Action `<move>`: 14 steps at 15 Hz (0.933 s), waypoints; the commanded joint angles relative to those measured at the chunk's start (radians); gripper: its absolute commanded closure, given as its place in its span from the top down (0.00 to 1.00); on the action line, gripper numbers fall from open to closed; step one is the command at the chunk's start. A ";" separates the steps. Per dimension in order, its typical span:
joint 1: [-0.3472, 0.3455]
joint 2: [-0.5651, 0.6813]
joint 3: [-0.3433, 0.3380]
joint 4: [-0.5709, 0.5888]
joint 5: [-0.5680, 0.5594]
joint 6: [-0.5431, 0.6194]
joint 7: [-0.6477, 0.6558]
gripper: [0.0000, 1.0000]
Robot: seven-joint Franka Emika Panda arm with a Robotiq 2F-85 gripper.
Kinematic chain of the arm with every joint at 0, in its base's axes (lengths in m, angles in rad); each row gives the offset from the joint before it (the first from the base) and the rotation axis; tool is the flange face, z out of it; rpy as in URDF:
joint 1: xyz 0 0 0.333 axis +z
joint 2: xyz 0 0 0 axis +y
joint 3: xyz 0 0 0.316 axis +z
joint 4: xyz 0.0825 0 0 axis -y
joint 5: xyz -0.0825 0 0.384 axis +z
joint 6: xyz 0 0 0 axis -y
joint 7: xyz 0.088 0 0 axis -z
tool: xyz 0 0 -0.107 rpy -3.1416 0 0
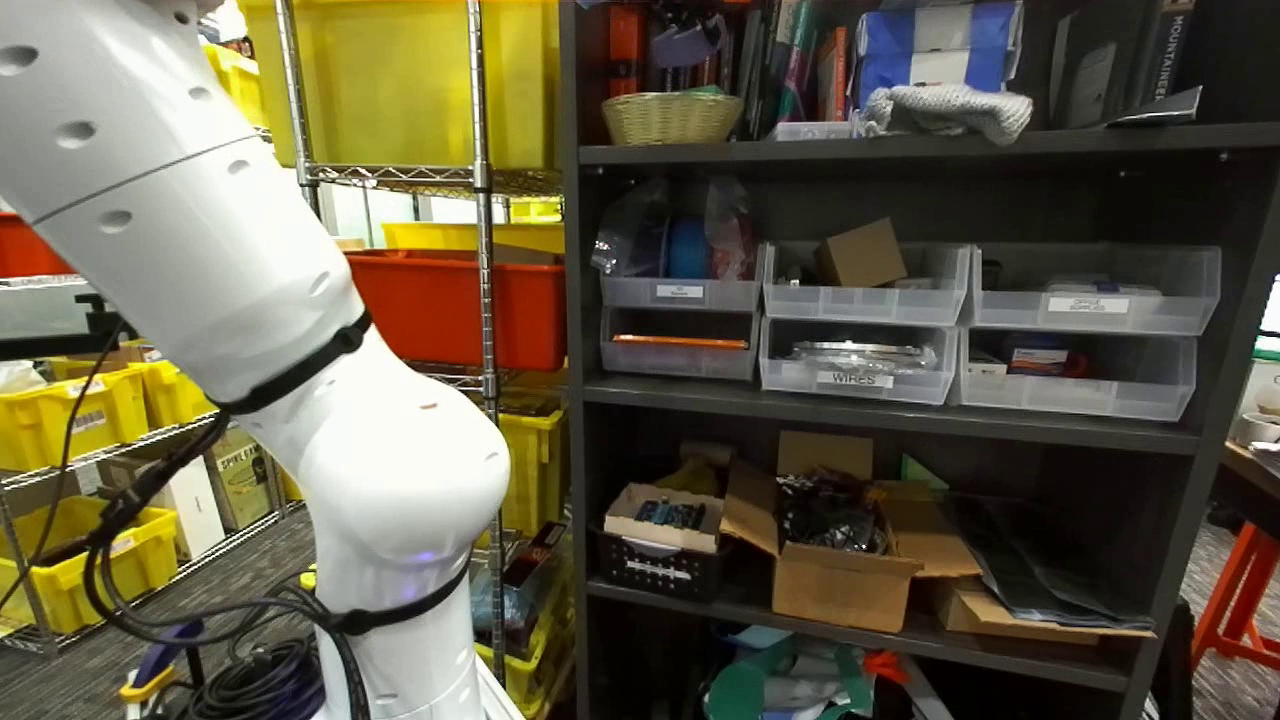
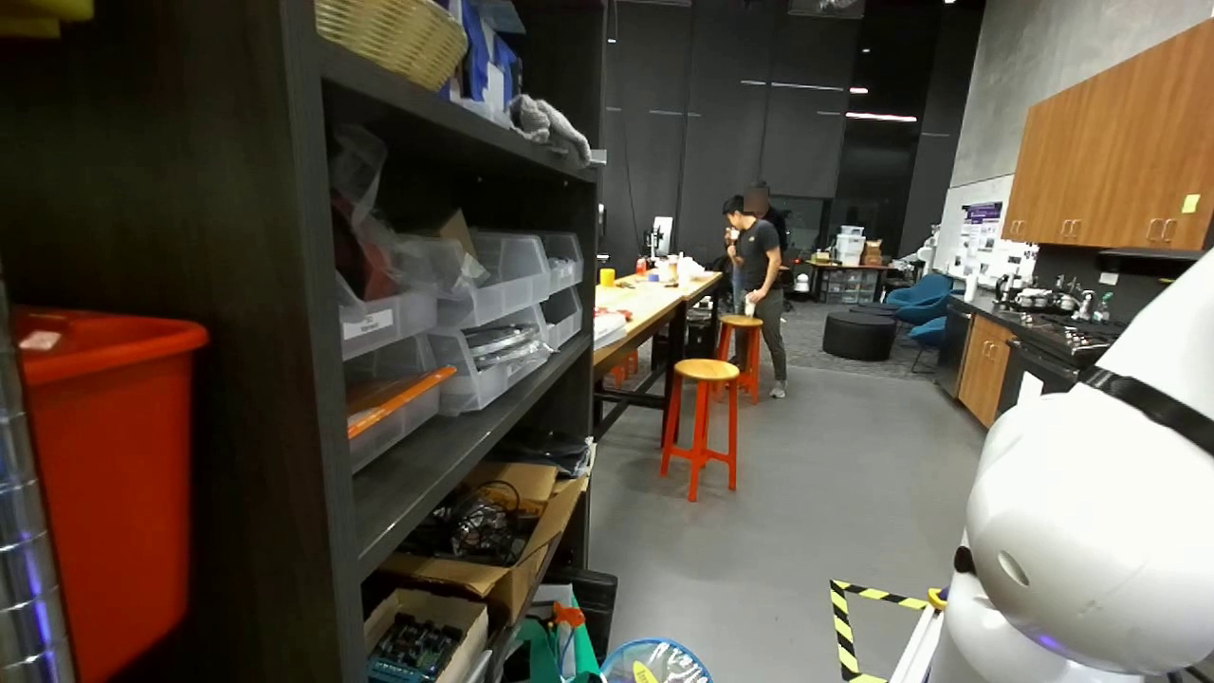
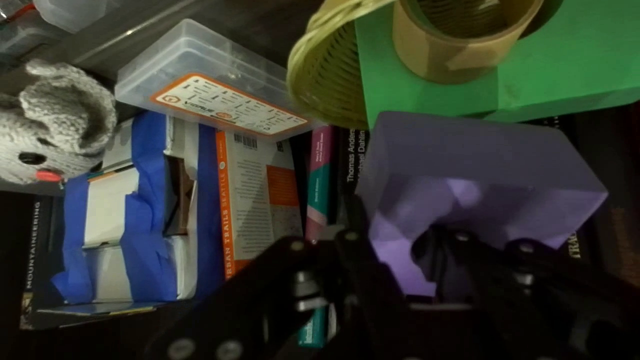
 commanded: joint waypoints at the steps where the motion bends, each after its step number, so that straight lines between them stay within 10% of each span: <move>1: 0.018 -0.064 -0.044 -0.049 0.032 0.007 -0.043 0.07; 14: -0.042 -0.189 -0.218 -0.300 0.044 0.010 -0.137 0.07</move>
